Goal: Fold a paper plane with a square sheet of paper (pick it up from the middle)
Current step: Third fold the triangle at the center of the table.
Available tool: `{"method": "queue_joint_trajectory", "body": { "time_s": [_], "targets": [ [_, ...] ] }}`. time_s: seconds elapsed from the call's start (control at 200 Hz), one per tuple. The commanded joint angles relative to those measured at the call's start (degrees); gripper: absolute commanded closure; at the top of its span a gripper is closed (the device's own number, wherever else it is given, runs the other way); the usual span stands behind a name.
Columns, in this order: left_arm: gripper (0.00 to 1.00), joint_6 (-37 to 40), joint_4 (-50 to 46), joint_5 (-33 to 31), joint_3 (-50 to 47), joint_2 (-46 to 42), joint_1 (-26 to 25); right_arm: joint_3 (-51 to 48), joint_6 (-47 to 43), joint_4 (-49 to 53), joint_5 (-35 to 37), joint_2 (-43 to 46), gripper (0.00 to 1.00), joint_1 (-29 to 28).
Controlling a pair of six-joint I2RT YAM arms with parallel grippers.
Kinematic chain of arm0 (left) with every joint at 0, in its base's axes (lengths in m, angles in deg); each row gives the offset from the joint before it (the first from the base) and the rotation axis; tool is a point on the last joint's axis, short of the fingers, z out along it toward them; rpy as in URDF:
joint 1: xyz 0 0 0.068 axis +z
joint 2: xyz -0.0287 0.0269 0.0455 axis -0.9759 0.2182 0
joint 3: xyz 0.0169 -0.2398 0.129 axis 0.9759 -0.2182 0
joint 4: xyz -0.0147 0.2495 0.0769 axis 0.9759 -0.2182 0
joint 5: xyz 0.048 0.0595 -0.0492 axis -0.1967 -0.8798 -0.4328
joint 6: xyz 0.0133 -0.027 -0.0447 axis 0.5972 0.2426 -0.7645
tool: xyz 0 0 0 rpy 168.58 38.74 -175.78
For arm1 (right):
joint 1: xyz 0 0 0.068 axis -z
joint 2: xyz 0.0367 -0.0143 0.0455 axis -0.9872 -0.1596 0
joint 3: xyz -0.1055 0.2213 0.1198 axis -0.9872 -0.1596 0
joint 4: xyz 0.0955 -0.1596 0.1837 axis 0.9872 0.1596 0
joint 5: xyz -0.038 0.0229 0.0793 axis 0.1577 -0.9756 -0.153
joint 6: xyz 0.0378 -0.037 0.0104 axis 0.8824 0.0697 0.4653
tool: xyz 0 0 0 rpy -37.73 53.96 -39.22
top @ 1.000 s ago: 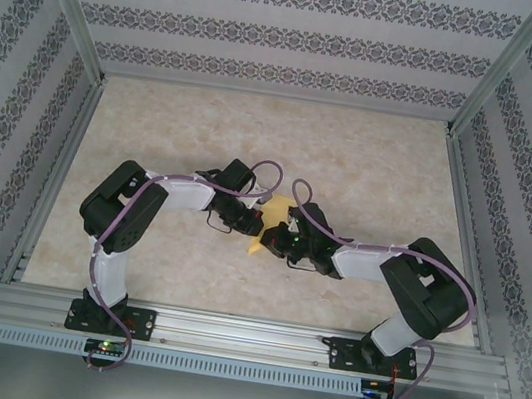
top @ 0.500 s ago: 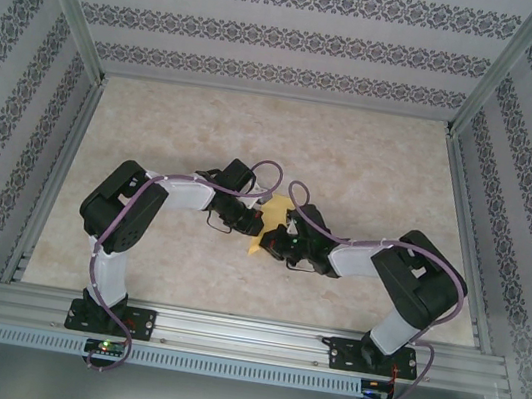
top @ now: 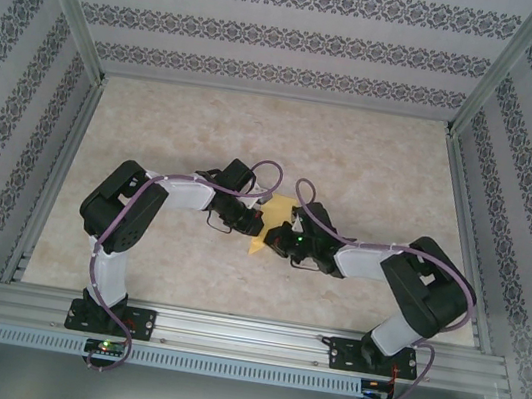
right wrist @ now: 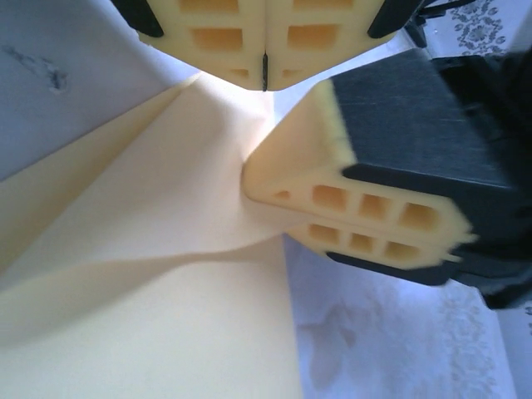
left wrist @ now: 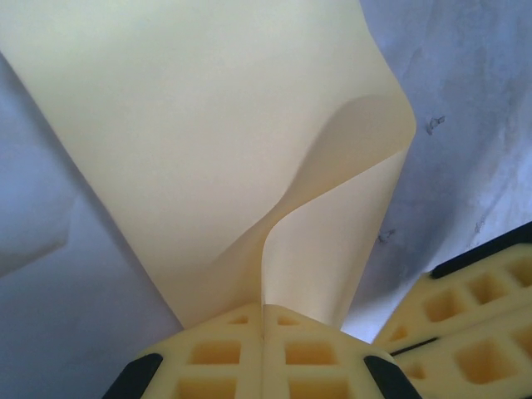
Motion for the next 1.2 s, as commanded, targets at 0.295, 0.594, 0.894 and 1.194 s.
{"method": "queue_joint_trajectory", "body": {
  "time_s": [0.295,0.594,0.894,1.194],
  "targets": [
    [0.99,1.6,-3.0,-1.7,-0.1,2.4,-0.5,0.7,-1.8,-0.3,0.4,-5.1,1.0,1.5],
    [1.0,1.6,-3.2,-1.7,0.1,2.4,-0.4,1.4,-1.9,1.4,0.2,-1.5,1.0,2.0],
    [0.99,1.7,-3.2,-1.5,0.0,2.5,-0.4,2.8,-4.3,2.9,-0.3,-1.4,1.0,4.8],
    [0.99,1.6,-3.2,-1.7,-0.1,2.4,-0.5,0.2,-3.5,0.0,0.2,-6.2,1.0,5.0]
  ]
}}
